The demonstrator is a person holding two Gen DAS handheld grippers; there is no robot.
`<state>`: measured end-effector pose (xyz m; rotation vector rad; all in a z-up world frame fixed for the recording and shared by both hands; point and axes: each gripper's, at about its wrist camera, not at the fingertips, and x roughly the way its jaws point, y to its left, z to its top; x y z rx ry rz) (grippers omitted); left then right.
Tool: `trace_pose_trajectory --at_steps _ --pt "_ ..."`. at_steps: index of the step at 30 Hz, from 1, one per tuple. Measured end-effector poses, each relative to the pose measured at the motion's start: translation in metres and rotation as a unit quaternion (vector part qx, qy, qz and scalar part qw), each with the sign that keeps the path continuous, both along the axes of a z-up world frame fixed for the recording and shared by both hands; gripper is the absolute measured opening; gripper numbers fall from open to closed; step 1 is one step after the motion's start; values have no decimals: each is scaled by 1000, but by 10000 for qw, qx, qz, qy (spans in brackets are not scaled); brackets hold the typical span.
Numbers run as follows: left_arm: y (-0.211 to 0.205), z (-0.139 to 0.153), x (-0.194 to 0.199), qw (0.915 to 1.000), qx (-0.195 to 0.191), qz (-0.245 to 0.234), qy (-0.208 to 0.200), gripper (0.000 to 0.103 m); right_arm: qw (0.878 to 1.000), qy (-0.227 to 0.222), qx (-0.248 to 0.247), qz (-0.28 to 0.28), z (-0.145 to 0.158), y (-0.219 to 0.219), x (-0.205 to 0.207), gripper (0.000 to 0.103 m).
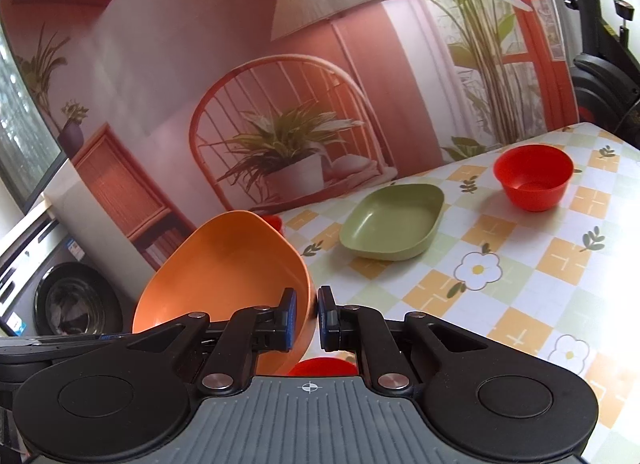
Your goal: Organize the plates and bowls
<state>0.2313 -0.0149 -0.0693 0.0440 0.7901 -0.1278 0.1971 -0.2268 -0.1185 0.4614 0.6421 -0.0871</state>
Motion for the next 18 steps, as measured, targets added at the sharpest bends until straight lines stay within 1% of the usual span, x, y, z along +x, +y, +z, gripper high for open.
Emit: trace_pose_trajectory --at_steps 3,6,9,13,18 --pt "-15 2 12 9998 -116 -165 40 16 9999 -49 -50 -146 5 -22 -4 11" --pt "-27 2 24 9993 -277 -244 112 16 9998 -60 8 -189 10 -46 -2 11" --pt "-43 -1 37 9986 -360 -356 166 16 9996 -74 -142 -223 16 -66 4 9" --pt "-62 0 55 9984 -329 -454 102 16 9992 -108 -297 -262 26 -89 19 9" --pt "-71 2 86 9984 -371 -381 166 17 9992 -110 -372 -131 29 -112 54 9"
